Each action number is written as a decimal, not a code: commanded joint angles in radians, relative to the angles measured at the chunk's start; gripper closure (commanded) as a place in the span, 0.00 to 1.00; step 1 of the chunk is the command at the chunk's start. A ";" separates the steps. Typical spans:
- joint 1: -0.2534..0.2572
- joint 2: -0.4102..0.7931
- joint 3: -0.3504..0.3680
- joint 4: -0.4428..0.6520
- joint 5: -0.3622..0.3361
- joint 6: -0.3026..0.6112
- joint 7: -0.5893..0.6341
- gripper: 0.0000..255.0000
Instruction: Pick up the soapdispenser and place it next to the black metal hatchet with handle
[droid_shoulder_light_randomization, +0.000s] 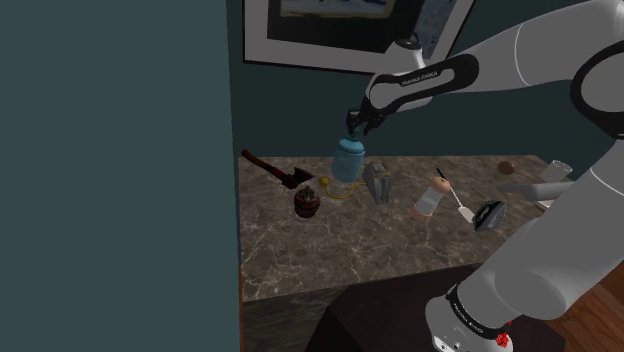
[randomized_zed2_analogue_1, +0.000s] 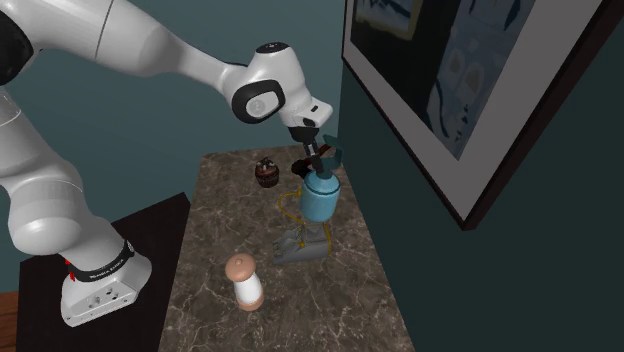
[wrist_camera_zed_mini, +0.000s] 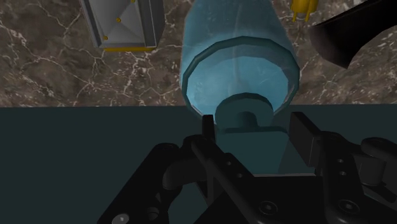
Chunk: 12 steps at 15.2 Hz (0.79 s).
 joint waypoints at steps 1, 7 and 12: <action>0.000 0.000 0.000 -0.001 0.000 0.003 0.000 1.00; 0.000 0.001 0.000 0.000 0.000 0.003 0.000 0.00; 0.004 -0.053 0.002 0.004 -0.014 -0.056 0.010 0.00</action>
